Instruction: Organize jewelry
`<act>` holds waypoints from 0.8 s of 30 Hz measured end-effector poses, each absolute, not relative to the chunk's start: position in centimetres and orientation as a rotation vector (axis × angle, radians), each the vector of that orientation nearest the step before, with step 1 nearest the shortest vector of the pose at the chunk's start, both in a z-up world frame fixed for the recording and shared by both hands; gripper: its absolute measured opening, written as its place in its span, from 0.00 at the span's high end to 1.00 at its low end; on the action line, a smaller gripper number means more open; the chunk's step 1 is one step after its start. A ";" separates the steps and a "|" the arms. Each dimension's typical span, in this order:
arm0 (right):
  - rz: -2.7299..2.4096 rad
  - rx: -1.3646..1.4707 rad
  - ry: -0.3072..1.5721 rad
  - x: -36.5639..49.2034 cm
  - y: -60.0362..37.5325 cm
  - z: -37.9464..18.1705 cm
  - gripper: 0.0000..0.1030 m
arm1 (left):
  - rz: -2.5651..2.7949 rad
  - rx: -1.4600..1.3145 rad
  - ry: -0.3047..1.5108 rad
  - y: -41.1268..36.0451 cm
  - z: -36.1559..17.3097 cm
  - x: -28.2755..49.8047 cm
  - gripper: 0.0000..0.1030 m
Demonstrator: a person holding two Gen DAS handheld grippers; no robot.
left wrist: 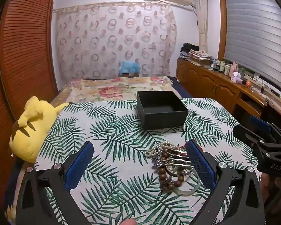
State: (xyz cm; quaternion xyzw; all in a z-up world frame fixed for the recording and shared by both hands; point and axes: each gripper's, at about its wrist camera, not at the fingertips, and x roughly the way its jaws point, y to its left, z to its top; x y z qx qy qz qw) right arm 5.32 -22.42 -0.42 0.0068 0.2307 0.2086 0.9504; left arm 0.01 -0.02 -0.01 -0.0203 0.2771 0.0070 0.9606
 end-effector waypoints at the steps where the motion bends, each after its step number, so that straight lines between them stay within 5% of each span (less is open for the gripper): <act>1: 0.424 0.015 0.470 5.3 -22.4 -0.4 0.02 | 0.013 -0.045 0.557 0.0 0.0 0.0 0.07; 24: 0.424 0.021 0.469 5.3 -22.5 -0.4 0.02 | 0.019 -0.032 0.539 -0.1 0.9 -0.4 0.07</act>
